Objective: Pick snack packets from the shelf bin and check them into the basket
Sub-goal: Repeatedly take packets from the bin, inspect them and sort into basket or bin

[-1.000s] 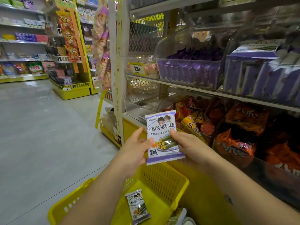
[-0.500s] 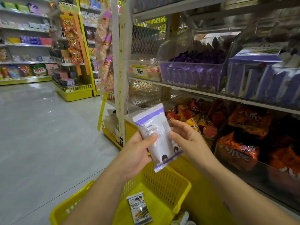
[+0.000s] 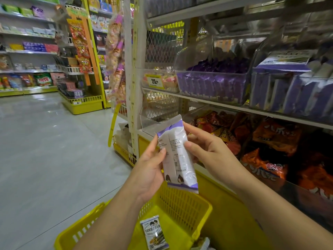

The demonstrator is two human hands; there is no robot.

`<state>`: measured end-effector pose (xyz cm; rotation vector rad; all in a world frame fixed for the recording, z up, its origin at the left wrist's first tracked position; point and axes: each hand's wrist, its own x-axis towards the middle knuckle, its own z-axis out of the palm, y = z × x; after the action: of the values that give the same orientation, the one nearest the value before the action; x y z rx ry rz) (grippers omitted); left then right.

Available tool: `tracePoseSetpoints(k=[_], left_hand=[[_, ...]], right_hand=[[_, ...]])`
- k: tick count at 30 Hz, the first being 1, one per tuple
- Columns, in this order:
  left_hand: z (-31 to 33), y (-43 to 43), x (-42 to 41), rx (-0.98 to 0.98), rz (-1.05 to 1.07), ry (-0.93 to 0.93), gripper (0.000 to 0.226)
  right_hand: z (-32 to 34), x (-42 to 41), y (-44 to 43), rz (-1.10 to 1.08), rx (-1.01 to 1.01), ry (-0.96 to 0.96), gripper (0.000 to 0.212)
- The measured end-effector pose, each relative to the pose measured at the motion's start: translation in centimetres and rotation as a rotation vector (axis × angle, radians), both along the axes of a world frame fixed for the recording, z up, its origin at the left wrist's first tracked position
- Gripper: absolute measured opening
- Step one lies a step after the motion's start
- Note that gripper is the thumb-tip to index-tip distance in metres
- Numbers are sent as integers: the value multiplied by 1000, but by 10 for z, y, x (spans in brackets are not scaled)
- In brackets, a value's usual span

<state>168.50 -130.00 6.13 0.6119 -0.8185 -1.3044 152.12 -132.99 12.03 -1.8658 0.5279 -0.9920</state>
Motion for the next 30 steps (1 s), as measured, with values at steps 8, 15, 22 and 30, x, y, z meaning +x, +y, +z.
tracePoseSetpoints(k=[8,15,22,30], left_hand=[[5,-2,10,134,140,115,49],[12,-1,11,139,181,151,53],[18,5,6,-9,85,104,75],[14,7,-13,-103,136,-238,67]], right_hand=[[-4,-14,-4,183,250,183,60],[-17,-14,-6,81,276,153,55],[-28,-14,-13,-16,251,152,58],[-37,-11,-15,129,651,-129,44]])
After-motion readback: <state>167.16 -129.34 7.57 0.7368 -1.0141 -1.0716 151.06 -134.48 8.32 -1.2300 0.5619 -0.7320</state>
